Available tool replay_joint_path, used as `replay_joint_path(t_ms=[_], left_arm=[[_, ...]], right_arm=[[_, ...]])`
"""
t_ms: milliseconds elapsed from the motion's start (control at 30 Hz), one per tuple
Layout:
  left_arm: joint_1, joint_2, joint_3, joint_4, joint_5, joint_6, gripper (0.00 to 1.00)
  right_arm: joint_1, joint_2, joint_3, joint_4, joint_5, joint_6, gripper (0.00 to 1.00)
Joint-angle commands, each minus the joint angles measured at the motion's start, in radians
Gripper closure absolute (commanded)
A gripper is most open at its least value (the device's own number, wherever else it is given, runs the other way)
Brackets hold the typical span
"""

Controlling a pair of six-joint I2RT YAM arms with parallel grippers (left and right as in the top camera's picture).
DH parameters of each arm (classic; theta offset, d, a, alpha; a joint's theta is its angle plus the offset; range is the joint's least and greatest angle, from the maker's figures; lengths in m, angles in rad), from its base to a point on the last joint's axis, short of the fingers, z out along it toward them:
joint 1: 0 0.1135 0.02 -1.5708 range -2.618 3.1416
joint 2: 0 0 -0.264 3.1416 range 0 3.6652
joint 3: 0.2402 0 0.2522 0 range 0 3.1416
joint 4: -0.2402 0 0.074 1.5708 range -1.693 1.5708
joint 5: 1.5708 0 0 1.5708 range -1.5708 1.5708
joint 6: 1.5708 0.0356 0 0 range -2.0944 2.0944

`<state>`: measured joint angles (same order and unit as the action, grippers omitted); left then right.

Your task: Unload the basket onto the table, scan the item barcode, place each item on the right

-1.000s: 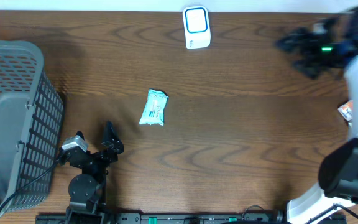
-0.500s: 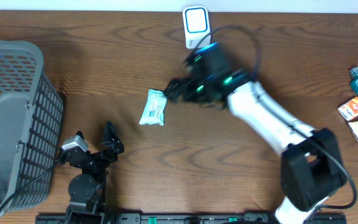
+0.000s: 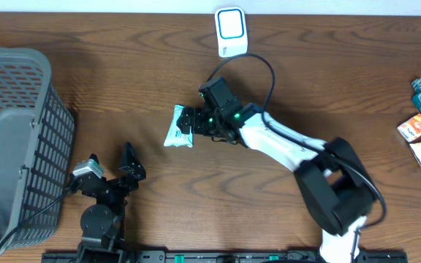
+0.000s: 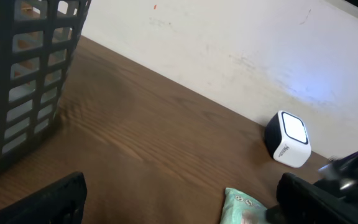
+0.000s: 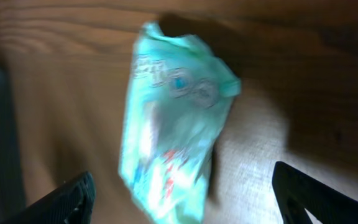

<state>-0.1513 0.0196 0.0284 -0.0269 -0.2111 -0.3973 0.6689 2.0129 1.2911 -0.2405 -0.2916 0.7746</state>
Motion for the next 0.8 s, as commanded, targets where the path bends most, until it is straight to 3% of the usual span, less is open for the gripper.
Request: replay_joint_path(t_ms=[0,133,267,367,400,433,600,767], left_arm=[[0.004,-0.002,-0.020,-0.033,-0.006,-0.008,0.02],[0.004,-0.002,-0.020,-0.033,-0.006,-0.008,0.02],[0.004,-0.002,-0.020,-0.033,-0.006,-0.008,0.02],[0.004,-0.002,-0.020,-0.033,-0.006,-0.008,0.02],[0.004,-0.002,-0.020,-0.033,-0.006,-0.008,0.02],[0.004,-0.002,-0.020,-0.033,-0.006,-0.008,0.02],[0.004,-0.002,-0.020,-0.033,-0.006,-0.008,0.02],[0.004,-0.002,-0.020,-0.033,-0.006,-0.008,0.02]], right_arm=[[0.002,0.072,-0.010,0.047,-0.039,0.072,0.15],[0.002,0.141,-0.010,0.132,-0.094,0.119,0.20],[0.008,0.196,-0.010,0.160,-0.111,0.180,0.42],[0.016,0.228,-0.010,0.154,-0.110,0.177,0.78],[0.016,0.234,-0.010,0.145,-0.111,0.170,0.95],[0.016,0.239,-0.010,0.132,-0.110,0.171,0.99],[0.002,0.221,-0.010,0.079,-0.157,0.171,0.99],[-0.062,0.124,-0.010,0.027,-0.422,0.207,0.99]])
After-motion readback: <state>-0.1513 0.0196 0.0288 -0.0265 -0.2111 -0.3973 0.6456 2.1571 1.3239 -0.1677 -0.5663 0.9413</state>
